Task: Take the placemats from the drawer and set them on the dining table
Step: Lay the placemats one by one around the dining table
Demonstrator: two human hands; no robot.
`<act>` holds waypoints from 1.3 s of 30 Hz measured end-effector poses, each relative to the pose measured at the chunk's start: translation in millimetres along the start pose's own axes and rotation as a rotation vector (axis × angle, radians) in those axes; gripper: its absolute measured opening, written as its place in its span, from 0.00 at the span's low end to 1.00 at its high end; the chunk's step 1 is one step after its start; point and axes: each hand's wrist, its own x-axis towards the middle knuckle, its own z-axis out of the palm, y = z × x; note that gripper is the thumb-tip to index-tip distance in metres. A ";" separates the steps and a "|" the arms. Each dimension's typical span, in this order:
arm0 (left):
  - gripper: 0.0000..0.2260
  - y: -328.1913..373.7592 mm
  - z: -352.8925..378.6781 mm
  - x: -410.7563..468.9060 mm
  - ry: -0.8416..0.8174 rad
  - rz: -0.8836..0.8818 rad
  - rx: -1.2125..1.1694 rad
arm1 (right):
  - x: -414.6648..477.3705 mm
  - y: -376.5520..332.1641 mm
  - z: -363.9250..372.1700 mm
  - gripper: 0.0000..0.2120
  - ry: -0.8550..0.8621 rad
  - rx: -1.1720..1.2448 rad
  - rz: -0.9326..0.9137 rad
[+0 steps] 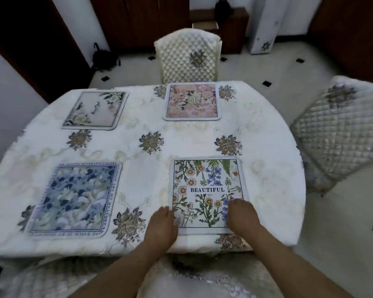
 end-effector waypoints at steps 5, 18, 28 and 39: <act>0.11 -54.6 -96.1 -29.6 0.131 -0.032 0.023 | -30.4 -93.6 -63.5 0.07 0.162 0.065 0.022; 0.15 -237.5 -194.5 -131.1 0.240 -0.275 -0.026 | -57.6 -310.1 -94.6 0.09 0.199 0.090 -0.299; 0.12 -311.7 -201.9 -140.5 0.276 -0.392 -0.006 | -15.3 -396.0 -99.6 0.10 0.129 0.108 -0.420; 0.15 -480.7 -215.2 -126.5 0.220 -0.187 0.043 | -6.1 -531.4 -72.0 0.08 0.209 0.169 -0.182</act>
